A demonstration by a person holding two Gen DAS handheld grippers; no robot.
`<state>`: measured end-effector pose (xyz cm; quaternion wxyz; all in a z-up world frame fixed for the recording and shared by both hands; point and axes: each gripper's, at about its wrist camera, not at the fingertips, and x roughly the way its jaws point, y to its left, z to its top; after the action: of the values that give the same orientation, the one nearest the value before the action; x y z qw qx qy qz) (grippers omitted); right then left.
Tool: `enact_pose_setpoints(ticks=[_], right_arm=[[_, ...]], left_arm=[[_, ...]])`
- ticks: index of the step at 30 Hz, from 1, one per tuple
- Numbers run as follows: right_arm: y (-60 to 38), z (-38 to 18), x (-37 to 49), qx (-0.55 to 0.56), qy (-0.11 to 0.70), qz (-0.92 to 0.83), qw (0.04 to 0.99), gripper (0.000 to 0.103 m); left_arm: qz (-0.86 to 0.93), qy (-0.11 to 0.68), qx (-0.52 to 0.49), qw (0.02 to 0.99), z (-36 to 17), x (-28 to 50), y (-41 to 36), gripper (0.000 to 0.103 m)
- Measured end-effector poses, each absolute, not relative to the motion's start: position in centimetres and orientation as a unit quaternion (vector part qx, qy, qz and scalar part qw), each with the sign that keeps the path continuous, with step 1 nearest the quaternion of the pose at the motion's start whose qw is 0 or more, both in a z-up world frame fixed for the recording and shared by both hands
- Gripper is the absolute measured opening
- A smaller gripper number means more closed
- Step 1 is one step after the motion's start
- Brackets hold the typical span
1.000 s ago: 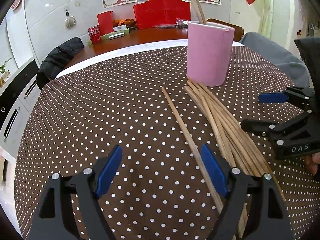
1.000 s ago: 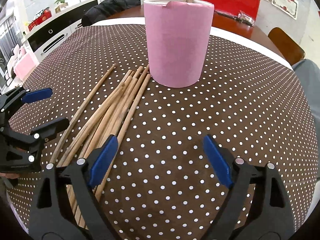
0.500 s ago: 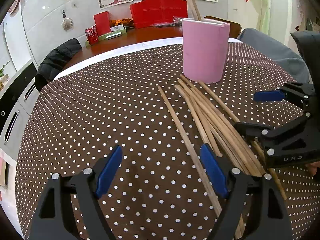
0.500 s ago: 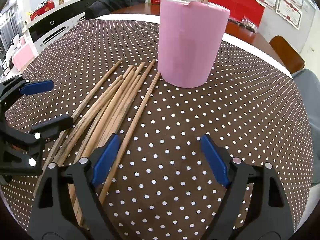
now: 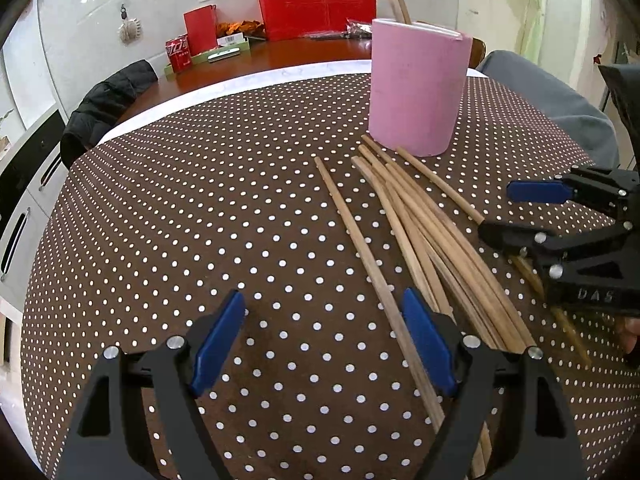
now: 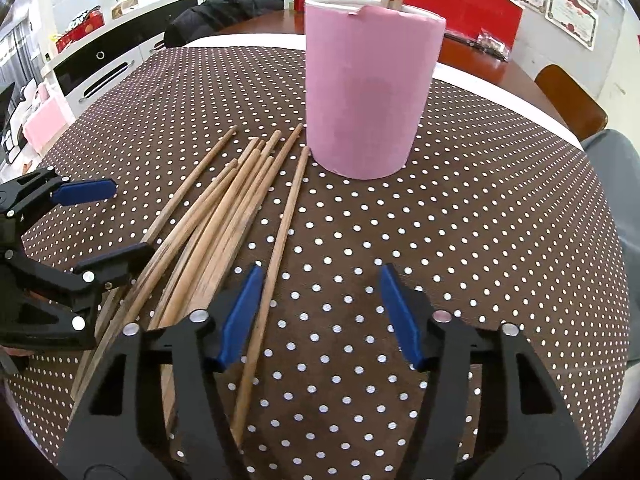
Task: Organize utensils
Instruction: 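Close the right gripper on a chopstick while the left gripper grasps another, then lift both held chopsticks upright over the pink cup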
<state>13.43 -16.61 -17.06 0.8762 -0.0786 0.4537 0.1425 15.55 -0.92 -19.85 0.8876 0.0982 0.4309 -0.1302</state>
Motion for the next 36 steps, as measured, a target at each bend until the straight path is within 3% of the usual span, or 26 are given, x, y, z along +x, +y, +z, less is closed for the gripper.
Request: enact_pose_setpoints(ticks=[12,14,15,17,18,19,20,28,36], right_arm=[[-15.6,-16.9,15.2,-0.078,0.458,0.140,0.874,0.053],[-15.3,-16.9,15.9,-0.079,0.460,0.141,0.873,0.050],[-15.1,-16.9,16.1,-0.081,0.460,0.142,0.873,0.047],[-14.5,-16.7,16.6,-0.088,0.460,0.151,0.871,0.019],[-14.2,-16.8,16.6,-0.092,0.461,0.154,0.869,0.015],[-13.9,-16.8,16.7,-0.096,0.462,0.156,0.868,0.006],[-13.7,-16.8,16.6,-0.096,0.462,0.160,0.867,0.006],[-16.8,-16.0,15.1,0.001,0.441,0.207,0.873,0.005],[-19.0,-12.5,12.7,0.082,0.366,0.255,0.891,0.005]], left_arm=[[-0.114,0.450,0.124,0.877,-19.5,18.7,-1.7,0.079],[-0.124,0.455,0.117,0.874,-19.4,19.2,-1.8,0.067],[-0.139,0.460,0.106,0.871,-19.3,19.7,-2.0,0.055],[-0.149,0.465,0.103,0.867,-19.2,20.0,-2.3,0.031],[-0.153,0.464,0.108,0.866,-19.2,20.0,-2.6,0.015],[-0.153,0.465,0.110,0.865,-19.2,20.0,-2.9,0.011],[-0.152,0.464,0.112,0.866,-19.2,19.9,-2.9,0.008],[-0.132,0.434,0.057,0.890,-18.0,18.7,-0.3,0.006],[-0.149,0.353,0.003,0.924,-14.3,17.0,0.6,0.006]])
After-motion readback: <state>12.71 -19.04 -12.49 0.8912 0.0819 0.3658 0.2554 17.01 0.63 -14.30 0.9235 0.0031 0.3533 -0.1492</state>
